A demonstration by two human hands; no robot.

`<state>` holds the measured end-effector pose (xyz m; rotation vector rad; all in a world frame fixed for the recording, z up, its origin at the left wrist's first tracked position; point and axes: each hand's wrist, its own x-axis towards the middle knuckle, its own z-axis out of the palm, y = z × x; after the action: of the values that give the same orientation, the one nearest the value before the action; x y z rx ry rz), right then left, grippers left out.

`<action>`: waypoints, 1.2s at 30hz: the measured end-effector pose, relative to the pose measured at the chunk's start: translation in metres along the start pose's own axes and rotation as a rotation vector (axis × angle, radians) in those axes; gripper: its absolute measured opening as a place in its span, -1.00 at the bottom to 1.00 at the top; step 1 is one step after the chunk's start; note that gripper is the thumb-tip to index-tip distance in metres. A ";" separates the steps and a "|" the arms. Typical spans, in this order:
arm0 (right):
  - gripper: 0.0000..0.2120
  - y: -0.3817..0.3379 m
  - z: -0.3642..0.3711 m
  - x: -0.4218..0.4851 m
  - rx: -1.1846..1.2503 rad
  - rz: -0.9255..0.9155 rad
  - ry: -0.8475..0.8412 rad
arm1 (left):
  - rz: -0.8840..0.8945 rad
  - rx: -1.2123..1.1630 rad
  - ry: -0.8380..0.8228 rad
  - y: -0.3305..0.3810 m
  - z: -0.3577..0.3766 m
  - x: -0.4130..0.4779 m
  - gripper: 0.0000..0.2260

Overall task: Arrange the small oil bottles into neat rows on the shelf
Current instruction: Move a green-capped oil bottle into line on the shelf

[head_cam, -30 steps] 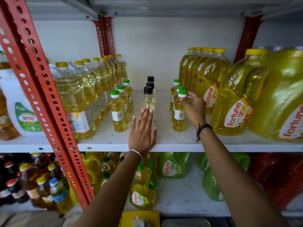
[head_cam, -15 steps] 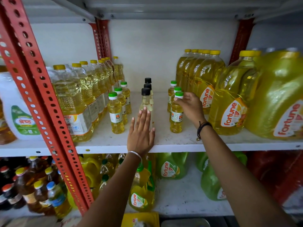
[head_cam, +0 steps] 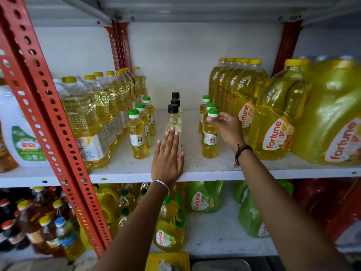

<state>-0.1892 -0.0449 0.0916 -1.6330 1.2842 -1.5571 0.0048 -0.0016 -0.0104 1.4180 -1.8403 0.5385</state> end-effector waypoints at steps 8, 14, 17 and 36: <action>-0.65 -0.004 -0.010 -0.009 -0.006 -0.031 0.005 | -0.007 0.009 -0.024 0.001 -0.001 0.000 -0.45; -0.66 -0.011 -0.019 -0.022 -0.004 -0.030 -0.015 | -0.011 0.015 -0.043 0.002 -0.002 0.001 -0.45; -0.68 -0.016 -0.023 -0.030 0.003 -0.039 -0.017 | -0.015 0.022 -0.048 0.003 -0.003 0.001 -0.46; -0.71 -0.021 -0.035 -0.045 0.021 -0.068 -0.012 | -0.028 0.020 -0.039 0.004 -0.004 0.000 -0.46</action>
<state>-0.2119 0.0115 0.0963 -1.6865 1.2136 -1.5936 0.0024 0.0027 -0.0074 1.4753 -1.8476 0.5195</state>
